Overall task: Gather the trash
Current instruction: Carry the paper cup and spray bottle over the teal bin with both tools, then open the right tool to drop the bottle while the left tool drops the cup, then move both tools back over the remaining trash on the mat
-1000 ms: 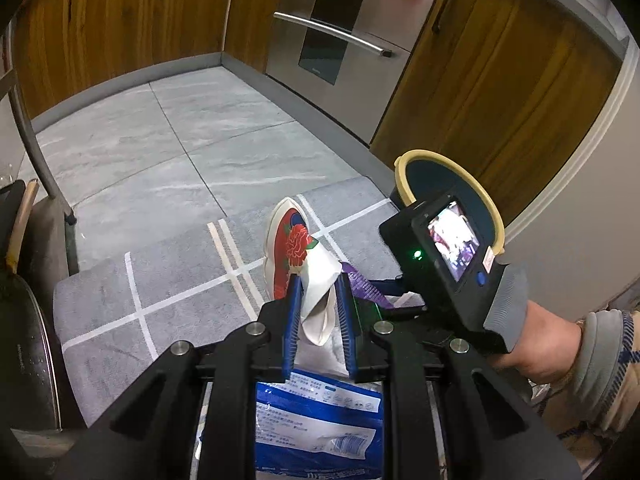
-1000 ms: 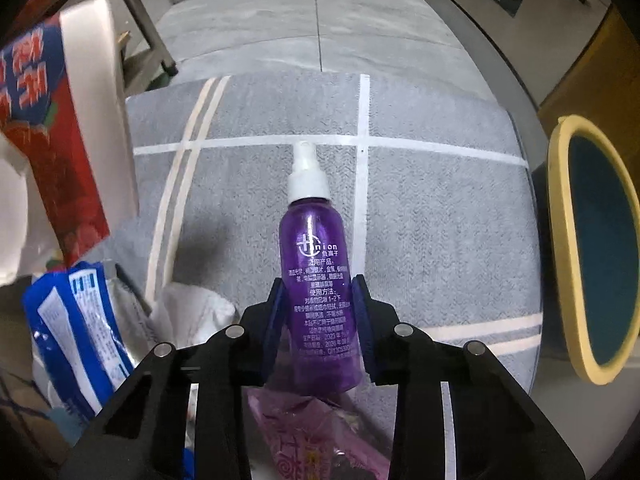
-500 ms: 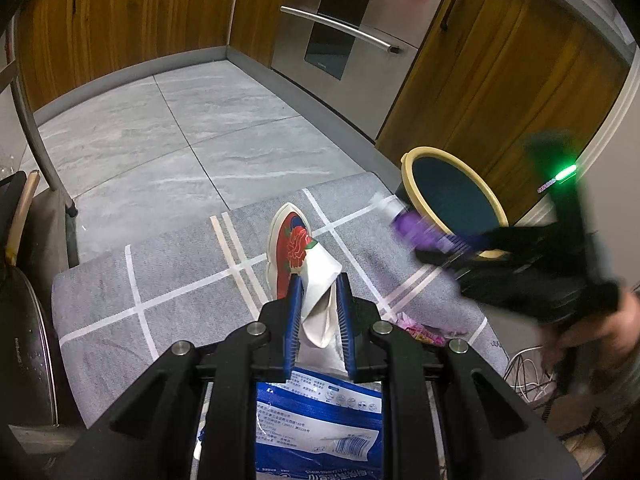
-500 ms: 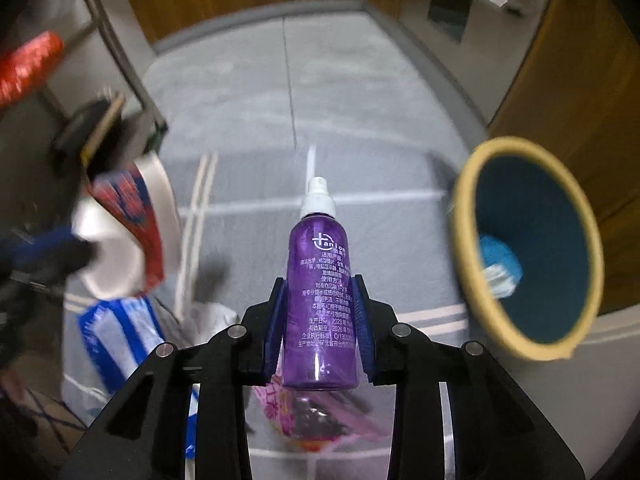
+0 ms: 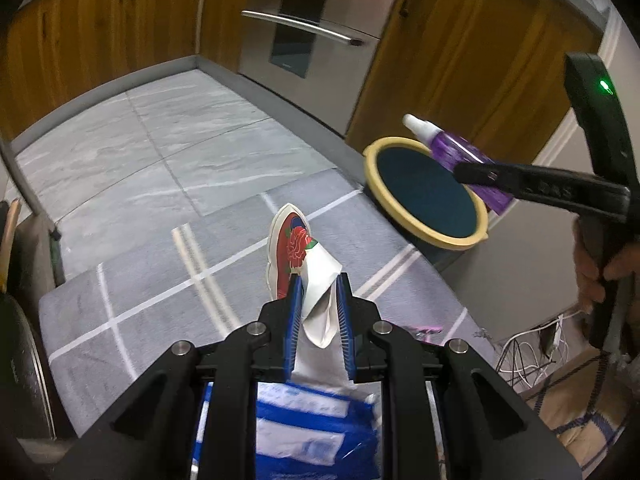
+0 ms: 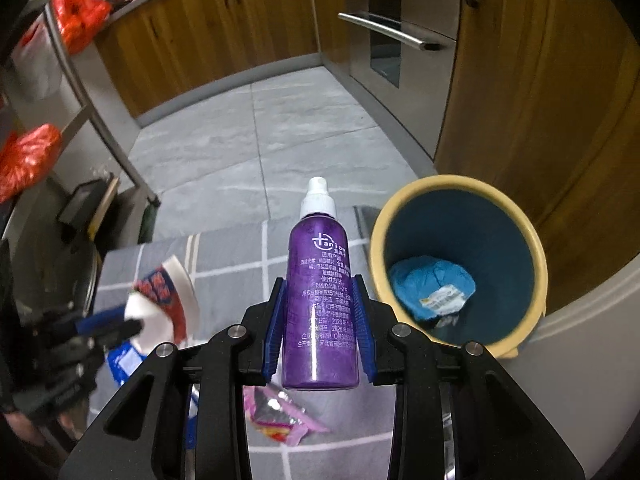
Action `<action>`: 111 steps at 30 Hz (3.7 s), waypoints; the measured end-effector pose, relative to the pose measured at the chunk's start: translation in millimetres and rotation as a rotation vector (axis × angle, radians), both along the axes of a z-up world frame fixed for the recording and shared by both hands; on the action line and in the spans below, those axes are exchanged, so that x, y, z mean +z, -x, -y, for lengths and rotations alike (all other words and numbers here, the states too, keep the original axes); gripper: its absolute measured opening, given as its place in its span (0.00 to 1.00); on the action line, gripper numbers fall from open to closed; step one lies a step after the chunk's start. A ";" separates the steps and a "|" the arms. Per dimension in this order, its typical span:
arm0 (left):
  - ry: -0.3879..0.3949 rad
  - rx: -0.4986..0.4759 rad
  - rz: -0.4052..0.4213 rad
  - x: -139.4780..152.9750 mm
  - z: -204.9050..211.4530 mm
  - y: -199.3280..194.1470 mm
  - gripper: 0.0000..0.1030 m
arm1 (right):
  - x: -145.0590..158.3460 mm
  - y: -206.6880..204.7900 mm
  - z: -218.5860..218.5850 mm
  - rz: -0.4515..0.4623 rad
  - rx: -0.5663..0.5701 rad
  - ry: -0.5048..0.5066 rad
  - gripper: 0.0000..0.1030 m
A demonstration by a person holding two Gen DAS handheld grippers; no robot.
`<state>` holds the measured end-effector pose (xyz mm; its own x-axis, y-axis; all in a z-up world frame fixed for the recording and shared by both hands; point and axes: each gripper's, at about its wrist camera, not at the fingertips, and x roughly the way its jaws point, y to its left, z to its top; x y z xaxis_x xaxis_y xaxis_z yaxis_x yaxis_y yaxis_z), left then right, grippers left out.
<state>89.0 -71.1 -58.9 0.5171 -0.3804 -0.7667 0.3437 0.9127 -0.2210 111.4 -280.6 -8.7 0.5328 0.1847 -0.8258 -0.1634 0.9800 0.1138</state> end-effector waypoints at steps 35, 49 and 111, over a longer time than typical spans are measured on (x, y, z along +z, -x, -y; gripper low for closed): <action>-0.039 -0.243 -0.041 -39.3 150.6 -75.5 0.55 | -68.3 -52.3 114.7 -0.151 -0.262 0.074 0.33; -0.291 -0.329 -0.012 -91.2 189.0 -77.5 0.28 | -81.7 -57.0 111.4 -0.198 -0.250 0.059 0.33; -0.140 -0.110 0.149 30.6 120.4 -67.3 0.91 | -55.2 -31.2 104.2 -0.126 -0.198 0.094 0.90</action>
<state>156.3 -191.5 -28.3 0.5900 -0.3360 -0.7342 0.4621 0.8862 -0.0343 142.6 -384.7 -63.9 0.4423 0.0064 -0.8968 0.0423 0.9987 0.0281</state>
